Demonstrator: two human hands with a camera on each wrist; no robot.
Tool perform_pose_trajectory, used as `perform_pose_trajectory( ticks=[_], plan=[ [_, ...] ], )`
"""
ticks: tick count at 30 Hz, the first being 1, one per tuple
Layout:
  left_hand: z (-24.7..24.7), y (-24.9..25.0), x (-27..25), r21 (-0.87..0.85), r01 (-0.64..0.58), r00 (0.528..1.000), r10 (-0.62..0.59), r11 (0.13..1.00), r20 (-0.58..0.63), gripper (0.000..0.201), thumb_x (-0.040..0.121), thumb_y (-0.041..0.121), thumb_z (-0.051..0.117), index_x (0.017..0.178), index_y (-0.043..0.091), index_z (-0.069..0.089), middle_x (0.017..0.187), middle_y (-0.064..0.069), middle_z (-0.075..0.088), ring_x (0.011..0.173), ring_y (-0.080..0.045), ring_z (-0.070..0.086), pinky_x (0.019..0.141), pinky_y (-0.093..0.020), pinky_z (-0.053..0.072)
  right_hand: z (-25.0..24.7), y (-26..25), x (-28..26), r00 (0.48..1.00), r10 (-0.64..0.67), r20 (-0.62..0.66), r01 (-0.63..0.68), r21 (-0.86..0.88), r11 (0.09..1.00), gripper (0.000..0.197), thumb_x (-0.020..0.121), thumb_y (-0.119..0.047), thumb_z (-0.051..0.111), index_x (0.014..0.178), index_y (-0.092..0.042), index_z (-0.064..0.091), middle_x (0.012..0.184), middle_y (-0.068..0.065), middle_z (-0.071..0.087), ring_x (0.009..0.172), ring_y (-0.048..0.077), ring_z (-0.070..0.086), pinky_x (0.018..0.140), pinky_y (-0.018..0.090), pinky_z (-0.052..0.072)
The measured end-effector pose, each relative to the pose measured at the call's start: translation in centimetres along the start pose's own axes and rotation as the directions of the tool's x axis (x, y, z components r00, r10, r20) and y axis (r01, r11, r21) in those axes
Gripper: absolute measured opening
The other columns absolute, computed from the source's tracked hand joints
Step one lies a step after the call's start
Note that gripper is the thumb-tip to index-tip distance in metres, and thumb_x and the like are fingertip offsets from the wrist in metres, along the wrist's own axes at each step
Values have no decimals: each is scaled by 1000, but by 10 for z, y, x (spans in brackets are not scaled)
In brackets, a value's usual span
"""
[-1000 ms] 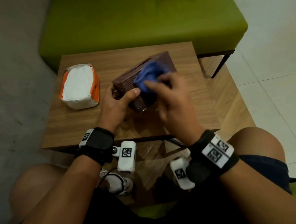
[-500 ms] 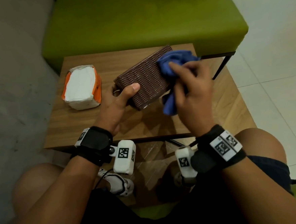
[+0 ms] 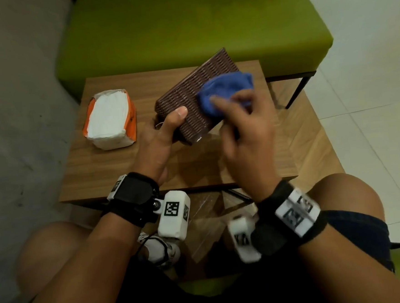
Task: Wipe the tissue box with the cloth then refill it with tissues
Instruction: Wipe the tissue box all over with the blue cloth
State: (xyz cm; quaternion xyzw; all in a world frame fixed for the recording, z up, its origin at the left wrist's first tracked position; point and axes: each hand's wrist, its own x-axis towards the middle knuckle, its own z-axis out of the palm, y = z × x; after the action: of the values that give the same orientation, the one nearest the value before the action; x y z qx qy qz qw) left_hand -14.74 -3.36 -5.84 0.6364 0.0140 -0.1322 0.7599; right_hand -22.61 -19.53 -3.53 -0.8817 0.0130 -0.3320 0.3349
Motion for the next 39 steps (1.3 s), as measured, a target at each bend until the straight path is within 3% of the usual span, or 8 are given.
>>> perform_pose_trajectory(
  ticks=[5, 11, 17, 19, 23, 33, 37, 39],
  plan=[
    [-2, -5, 5, 12, 63, 996, -64, 998, 61, 76, 83, 60, 79, 135, 6, 72, 132, -18, 76, 127, -36, 71, 117, -60, 49, 2, -10, -31, 973, -148, 176, 146, 26, 989, 31, 96, -2, 60, 123, -3, 76, 123, 24, 60, 110, 35, 58, 89, 44, 50],
    [1, -1, 2, -24, 30, 999, -29, 999, 44, 61, 85, 51, 74, 135, 16, 69, 136, -9, 76, 129, -26, 71, 114, -51, 53, -4, 16, 9, 998, 13, -67, -13, 1, 1000, 37, 90, 6, 64, 122, -6, 77, 120, 21, 58, 110, 31, 58, 89, 44, 50],
    [0, -1, 3, -75, 169, 985, -165, 983, 57, 66, 71, 59, 86, 122, 18, 75, 113, 0, 83, 106, -17, 78, 101, -42, 56, 6, -11, -33, 944, -273, 187, 271, 39, 962, 24, 103, -9, 64, 122, -5, 78, 122, 26, 62, 107, 37, 59, 86, 47, 50],
    [-2, -1, 3, -59, 113, 992, -109, 992, 70, 75, 78, 57, 81, 136, 11, 70, 131, -9, 77, 122, -24, 72, 108, -45, 55, 0, 11, -16, 972, -216, 97, 217, 1, 976, 26, 102, -8, 61, 121, -5, 78, 120, 26, 61, 107, 36, 59, 88, 46, 51],
    [0, 4, -3, -54, 86, 994, -83, 995, 72, 37, 92, 41, 69, 125, 26, 69, 129, 0, 79, 125, -19, 73, 111, -45, 56, -11, 35, 24, 991, 19, -134, -12, 52, 999, 34, 92, 5, 63, 120, -8, 78, 118, 21, 57, 109, 33, 60, 93, 44, 52],
    [1, 3, -1, -26, 85, 989, -82, 996, 127, 74, 86, 51, 71, 143, 6, 64, 137, -17, 73, 123, -31, 71, 107, -51, 53, 0, -1, -19, 977, -151, 151, 135, 113, 984, 32, 96, 0, 65, 124, -8, 77, 125, 22, 54, 109, 29, 55, 89, 43, 51],
    [-3, 5, -1, -5, 35, 992, -35, 999, 118, 64, 87, 45, 75, 144, 20, 63, 143, -8, 72, 136, -28, 66, 119, -56, 47, -8, 13, 5, 1000, -24, -18, 26, 106, 994, 35, 94, 2, 65, 125, -10, 76, 128, 22, 52, 112, 19, 52, 96, 25, 47],
    [-5, 7, -2, 27, 16, 994, -19, 1000, 107, 56, 84, 47, 77, 137, 30, 65, 140, -2, 74, 134, -23, 68, 119, -57, 48, -13, 27, 21, 986, 70, -152, -52, 122, 991, 33, 95, 3, 64, 123, -9, 77, 128, 23, 54, 118, 23, 57, 102, 29, 49]
  ],
)
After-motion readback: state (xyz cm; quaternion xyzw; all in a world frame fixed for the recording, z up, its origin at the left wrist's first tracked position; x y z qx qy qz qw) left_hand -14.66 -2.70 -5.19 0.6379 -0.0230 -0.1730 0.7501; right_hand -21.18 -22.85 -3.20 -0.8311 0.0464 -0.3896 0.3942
